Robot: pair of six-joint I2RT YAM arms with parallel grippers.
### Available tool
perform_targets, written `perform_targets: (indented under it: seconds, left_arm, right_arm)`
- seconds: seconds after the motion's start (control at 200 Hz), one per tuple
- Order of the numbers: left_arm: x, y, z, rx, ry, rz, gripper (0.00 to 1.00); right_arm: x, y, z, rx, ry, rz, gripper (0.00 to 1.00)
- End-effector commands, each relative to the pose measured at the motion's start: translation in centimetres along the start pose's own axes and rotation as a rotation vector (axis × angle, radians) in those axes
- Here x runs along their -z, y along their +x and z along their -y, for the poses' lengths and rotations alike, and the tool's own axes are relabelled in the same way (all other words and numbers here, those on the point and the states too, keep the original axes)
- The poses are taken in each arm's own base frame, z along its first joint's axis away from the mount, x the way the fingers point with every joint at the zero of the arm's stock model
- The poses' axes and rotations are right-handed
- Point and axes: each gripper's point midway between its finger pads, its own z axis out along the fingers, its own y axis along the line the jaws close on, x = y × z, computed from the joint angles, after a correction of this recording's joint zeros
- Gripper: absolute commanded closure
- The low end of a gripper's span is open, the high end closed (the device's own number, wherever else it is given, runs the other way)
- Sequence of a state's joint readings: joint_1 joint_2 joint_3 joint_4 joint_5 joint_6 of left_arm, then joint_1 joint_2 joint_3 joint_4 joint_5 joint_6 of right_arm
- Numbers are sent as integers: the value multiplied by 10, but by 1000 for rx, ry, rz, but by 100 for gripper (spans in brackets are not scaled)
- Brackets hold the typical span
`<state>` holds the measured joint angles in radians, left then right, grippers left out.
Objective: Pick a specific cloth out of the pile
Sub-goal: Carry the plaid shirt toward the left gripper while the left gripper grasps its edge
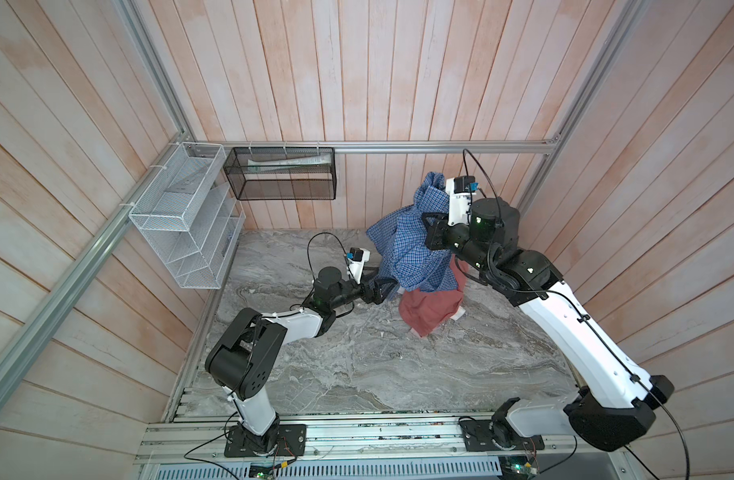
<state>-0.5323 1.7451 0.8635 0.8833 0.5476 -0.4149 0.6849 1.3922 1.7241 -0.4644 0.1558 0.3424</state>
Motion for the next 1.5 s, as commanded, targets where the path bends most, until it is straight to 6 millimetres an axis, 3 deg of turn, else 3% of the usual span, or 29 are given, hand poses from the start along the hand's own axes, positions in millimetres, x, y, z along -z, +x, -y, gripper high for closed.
perform_targets:
  seconds: [0.0, 0.07, 0.215, 0.335, 0.48, 0.555, 0.605, 0.71, 0.755, 0.896, 1.046, 1.151, 1.326, 1.496]
  left_arm:
    - [-19, -32, 9, -84, -3, 118, 0]
    - [-33, -41, 6, -135, -51, 158, 0]
    - [-42, -74, -39, -62, -243, 351, 0]
    - [-69, -88, -14, -97, -42, 389, 0]
    - [-94, -94, 4, -80, 97, 399, 0]
    - [-89, -102, 9, -94, 114, 451, 31]
    - [-81, -108, 7, -96, 96, 490, 48]
    - [-49, -130, 5, -94, 98, 562, 75]
    - [-33, -140, 0, -65, 99, 591, 100]
    - [23, -162, -9, -17, 72, 669, 100]
    - [63, -176, -5, -33, 33, 676, 100]
    - [89, -190, 4, -70, 15, 700, 100]
    - [108, -201, 32, -119, 36, 663, 100]
    - [146, -181, 33, -166, -112, 647, 100]
  right_arm:
    - [12, -42, -33, -50, -106, 121, 100]
    - [13, -44, -40, -63, -126, 120, 100]
    - [25, -38, -51, -92, -157, 123, 100]
    - [41, -46, -61, -109, -211, 145, 100]
    - [42, -40, -63, -96, -218, 112, 100]
    - [48, -38, -59, -106, -219, 120, 100]
    - [54, -36, -54, -112, -206, 134, 100]
    - [63, -27, -31, -118, -133, 152, 100]
    - [62, -20, -19, -126, -105, 141, 100]
    - [40, 13, 13, -147, -43, 79, 100]
    - [21, 27, 25, -145, -40, 66, 100]
    - [6, 35, 22, -134, -75, 36, 100]
    - [-45, 65, -5, -169, -218, -63, 100]
    - [-74, 68, -75, -123, -348, -104, 100]
